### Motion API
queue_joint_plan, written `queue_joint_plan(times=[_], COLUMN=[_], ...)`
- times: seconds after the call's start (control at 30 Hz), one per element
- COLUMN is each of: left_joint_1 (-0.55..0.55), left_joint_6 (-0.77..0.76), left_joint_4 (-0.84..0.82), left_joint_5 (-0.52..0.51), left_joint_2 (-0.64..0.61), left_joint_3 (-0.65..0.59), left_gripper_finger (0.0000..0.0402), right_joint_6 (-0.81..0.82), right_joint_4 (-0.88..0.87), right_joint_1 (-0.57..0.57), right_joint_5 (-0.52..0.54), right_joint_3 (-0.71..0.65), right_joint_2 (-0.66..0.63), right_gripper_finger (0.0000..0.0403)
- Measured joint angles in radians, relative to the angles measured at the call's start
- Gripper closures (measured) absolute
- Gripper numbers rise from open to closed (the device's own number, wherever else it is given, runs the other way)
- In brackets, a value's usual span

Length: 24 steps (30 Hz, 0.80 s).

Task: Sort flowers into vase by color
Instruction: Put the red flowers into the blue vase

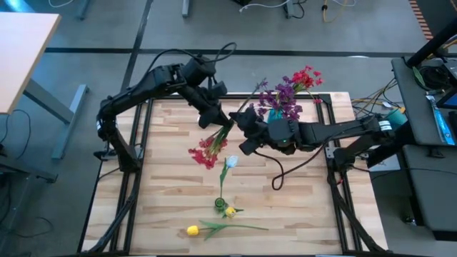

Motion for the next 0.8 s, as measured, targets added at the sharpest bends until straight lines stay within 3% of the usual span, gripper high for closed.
queue_joint_plan(times=[0.07, 0.23, 0.37, 0.57, 0.7, 0.8], left_joint_1=[0.0, 0.0, 0.0, 0.013, 0.033, 0.042], left_joint_6=[0.006, 0.047, 0.066, 0.141, 0.264, 0.385], left_joint_4=[0.002, 0.009, 0.016, -0.006, -0.077, -0.138], left_joint_5=[0.0, 0.002, 0.004, 0.004, 0.002, -0.015], left_joint_2=[0.0, 0.0, -0.003, -0.013, -0.017, -0.017], left_joint_3=[0.0, 0.002, 0.003, 0.017, 0.119, 0.23], left_gripper_finger=[0.0378, 0.0336, 0.0278, 0.0182, 0.0141, 0.0128], right_joint_6=[-0.024, -0.046, -0.078, -0.089, -0.012, 0.159], right_joint_4=[-0.003, 0.007, 0.006, 0.005, -0.021, -0.113], right_joint_1=[-0.001, -0.001, -0.001, -0.001, -0.001, -0.001], right_joint_5=[0.002, 0.004, 0.0, 0.078, 0.093, 0.072], right_joint_3=[0.0, 0.0, -0.001, -0.002, -0.003, -0.003], right_joint_2=[0.0, -0.002, -0.003, -0.012, -0.045, -0.087], right_gripper_finger=[0.0378, 0.0389, 0.039, 0.039, 0.0391, 0.0391])
